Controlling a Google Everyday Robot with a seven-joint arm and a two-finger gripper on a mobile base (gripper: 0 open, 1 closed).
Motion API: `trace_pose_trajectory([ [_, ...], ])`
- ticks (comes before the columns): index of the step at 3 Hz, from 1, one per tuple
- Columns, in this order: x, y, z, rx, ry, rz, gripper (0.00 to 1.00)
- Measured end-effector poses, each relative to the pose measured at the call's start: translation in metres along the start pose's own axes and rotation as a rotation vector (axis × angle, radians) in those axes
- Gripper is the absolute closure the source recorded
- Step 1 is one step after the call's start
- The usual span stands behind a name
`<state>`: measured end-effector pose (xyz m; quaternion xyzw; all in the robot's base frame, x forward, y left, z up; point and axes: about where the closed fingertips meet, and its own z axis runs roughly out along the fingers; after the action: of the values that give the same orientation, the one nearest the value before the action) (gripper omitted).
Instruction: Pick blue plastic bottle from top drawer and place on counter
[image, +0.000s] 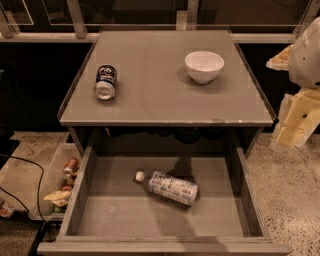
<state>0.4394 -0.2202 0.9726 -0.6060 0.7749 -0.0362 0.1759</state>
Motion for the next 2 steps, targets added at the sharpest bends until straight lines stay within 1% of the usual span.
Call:
trace_pose_trajectory([
  [1,0.009,0.010,0.028,-0.014,-0.048,-0.031,0.00],
  [2,0.023,0.025,0.070,-0.050,-0.113,-0.062,0.00],
])
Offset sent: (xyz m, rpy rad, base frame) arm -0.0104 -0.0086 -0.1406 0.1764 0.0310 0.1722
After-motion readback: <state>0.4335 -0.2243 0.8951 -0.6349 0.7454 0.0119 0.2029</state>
